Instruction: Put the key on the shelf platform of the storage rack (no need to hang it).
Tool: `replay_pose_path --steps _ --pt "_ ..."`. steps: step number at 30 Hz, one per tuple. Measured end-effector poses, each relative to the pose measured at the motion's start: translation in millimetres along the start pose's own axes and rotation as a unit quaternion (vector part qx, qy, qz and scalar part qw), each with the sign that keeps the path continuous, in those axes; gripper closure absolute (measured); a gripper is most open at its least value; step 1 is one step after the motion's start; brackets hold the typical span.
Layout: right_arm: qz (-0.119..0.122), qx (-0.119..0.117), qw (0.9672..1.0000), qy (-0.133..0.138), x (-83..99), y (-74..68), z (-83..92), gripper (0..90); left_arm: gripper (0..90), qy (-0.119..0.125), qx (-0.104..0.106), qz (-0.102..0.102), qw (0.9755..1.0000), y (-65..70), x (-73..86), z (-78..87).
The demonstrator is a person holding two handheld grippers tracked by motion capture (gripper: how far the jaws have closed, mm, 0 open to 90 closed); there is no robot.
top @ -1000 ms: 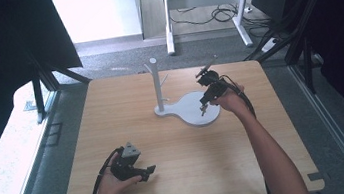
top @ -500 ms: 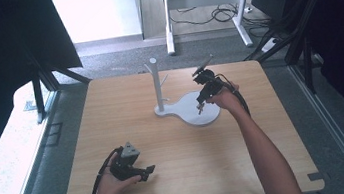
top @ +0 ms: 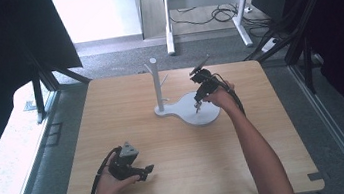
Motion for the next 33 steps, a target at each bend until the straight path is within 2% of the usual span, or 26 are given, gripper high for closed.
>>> replay_pose_path --steps 9,20,22,25,29,33 --pt "-0.005 -0.001 1.0000 -0.001 -0.7 0.4 -18.9 89.5 21.5 0.001 -0.002 0.000 1.0000 0.1 0.0 0.3" --pt "-0.018 0.003 0.9998 0.001 1.7 6.8 -28.1 88.7 21.5 0.000 -0.002 -0.001 1.0000 0.5 0.1 -0.7" --pt "-0.021 0.011 0.9997 0.002 3.1 10.0 -30.7 88.6 21.5 0.000 -0.002 -0.001 1.0000 0.2 0.2 -0.6" --pt "-0.024 0.009 0.9997 0.002 4.9 12.9 -34.0 88.4 21.5 0.001 -0.003 -0.002 1.0000 -1.0 0.5 -0.8" --pt "-0.026 0.019 0.9995 -0.005 8.8 16.6 -41.4 88.4 21.6 0.000 -0.002 -0.001 1.0000 -0.5 0.8 -1.4" --pt "-0.027 0.020 0.9994 -0.001 9.1 16.4 -41.8 86.5 21.6 0.001 -0.003 -0.003 1.0000 -0.9 0.7 -1.5"
Point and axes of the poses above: each handheld gripper's, and its own axes: z roughly backward along the jaws, x roughly out of its underside, y roughly to its right, the point moved 5 cm from there along -z, roughly forward along the jaws, and after that the axes turned 1 degree about y, right-handed, at the moved point
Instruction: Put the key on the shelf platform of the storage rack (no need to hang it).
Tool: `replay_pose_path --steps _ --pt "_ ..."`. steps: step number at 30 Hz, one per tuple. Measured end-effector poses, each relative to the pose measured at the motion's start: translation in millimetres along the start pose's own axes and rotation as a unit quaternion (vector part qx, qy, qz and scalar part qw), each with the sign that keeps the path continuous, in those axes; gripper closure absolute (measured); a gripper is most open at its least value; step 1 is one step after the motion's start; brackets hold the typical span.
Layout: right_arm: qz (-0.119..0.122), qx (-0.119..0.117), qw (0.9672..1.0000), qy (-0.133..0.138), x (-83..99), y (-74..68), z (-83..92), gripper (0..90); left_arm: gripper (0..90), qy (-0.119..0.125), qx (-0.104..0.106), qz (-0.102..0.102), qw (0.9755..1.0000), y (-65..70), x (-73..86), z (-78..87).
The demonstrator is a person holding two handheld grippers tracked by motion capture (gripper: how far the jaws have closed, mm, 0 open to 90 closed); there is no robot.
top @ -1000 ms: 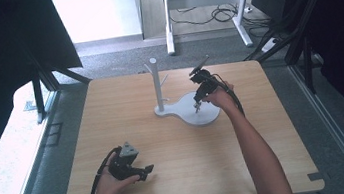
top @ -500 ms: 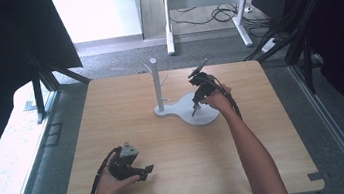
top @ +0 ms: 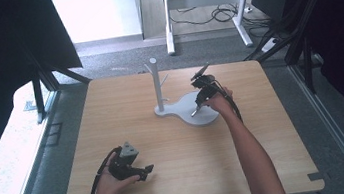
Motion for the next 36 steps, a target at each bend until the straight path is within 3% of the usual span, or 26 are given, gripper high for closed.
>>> replay_pose_path --steps 2,10,24,36 --pt "0.009 0.004 1.0000 0.001 0.0 -0.3 0.9 78.2 21.6 0.000 0.000 0.000 1.0000 0.0 0.0 -0.1" --pt "0.017 0.018 0.9994 0.023 3.6 -1.6 13.2 62.8 21.6 -0.003 0.001 -0.002 1.0000 1.3 0.1 -0.9" --pt "0.041 -0.006 0.9974 0.058 24.0 -10.0 40.2 58.4 21.6 -0.009 0.000 -0.007 0.9999 3.7 0.2 -4.3" --pt "0.062 -0.027 0.9943 0.082 63.5 -16.0 63.7 54.3 21.7 -0.011 -0.003 -0.007 0.9999 3.5 0.5 -4.6"
Point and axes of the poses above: each handheld gripper's, and its own axes: z roughly backward along the jaws, x roughly out of its underside, y roughly to its right, the point moved 5 cm from there along -z, roughly forward along the jaws, and after that the axes turned 1 degree about y, right-handed, at the moved point
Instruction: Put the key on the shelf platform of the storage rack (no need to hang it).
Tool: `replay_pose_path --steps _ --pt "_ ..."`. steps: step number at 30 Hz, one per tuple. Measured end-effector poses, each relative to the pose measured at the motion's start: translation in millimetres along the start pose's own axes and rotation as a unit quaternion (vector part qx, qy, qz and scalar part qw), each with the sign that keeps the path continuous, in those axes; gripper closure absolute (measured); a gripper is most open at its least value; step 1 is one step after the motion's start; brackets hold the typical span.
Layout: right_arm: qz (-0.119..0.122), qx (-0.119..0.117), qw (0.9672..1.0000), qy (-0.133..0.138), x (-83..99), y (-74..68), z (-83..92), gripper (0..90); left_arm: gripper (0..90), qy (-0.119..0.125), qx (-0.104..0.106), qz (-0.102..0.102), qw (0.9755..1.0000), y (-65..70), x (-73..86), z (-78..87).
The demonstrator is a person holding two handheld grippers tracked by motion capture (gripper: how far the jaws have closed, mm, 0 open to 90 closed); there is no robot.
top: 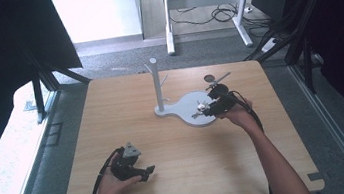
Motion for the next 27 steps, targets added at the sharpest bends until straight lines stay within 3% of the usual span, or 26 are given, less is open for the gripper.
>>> replay_pose_path --steps 10,12,27 --pt "-0.002 -0.003 0.9995 0.032 54.9 -3.0 26.9 51.8 21.7 -0.003 -0.003 -0.002 1.0000 0.7 0.9 -2.7" --pt "-0.009 0.001 0.9993 0.037 75.7 -4.6 31.9 50.8 21.7 -0.004 -0.003 0.002 1.0000 1.4 1.2 -3.1" --pt "-0.031 -0.003 0.9963 0.080 152.6 -5.9 40.9 48.7 21.7 -0.005 -0.007 0.004 1.0000 -1.5 2.3 -3.4"
Point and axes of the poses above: each handheld gripper's, and its own axes: z roughly backward along the jaws, x roughly out of its underside, y roughly to its right, the point moved 5 cm from there along -z, roughly forward along the jaws, and after that the axes turned 1 degree about y, right-handed, at the moved point
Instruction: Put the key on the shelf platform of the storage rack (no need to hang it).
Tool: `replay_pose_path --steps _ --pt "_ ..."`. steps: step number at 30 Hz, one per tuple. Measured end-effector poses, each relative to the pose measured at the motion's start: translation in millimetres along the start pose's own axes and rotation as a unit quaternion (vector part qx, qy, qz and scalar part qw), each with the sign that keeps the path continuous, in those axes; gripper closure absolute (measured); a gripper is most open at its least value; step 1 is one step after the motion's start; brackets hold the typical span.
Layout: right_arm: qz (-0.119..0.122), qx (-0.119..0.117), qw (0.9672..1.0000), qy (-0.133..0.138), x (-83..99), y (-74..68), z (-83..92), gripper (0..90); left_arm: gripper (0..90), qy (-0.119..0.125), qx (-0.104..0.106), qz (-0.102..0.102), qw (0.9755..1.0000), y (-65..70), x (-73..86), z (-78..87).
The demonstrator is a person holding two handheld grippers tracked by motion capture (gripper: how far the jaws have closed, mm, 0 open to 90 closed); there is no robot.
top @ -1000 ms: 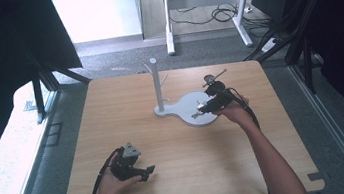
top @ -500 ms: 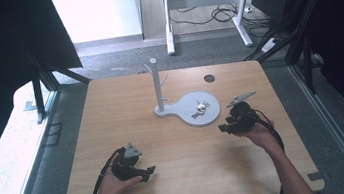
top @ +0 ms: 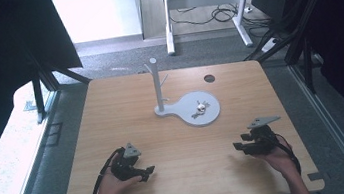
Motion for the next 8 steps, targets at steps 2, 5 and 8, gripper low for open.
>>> replay_pose_path --steps 2,5,8 --pt "0.000 -0.003 1.0000 -0.004 4.4 2.4 -0.7 47.9 21.7 -0.001 0.000 -0.001 1.0000 0.2 0.2 -0.1" --pt "-0.008 -0.001 1.0000 0.002 6.4 5.3 -0.7 47.1 21.7 0.000 0.000 -0.002 1.0000 0.9 -0.1 0.1" --pt "-0.002 0.007 1.0000 0.000 8.1 6.0 -4.4 43.0 21.7 0.000 0.001 -0.003 1.0000 1.2 -0.4 0.0"
Point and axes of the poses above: each handheld gripper's, and its own axes: z roughly backward along the jaws, x roughly out of its underside, y roughly to its right, the point moved 5 cm from there along -z, roughly forward along the jaws, and after that the axes turned 1 degree about y, right-handed, at the moved point
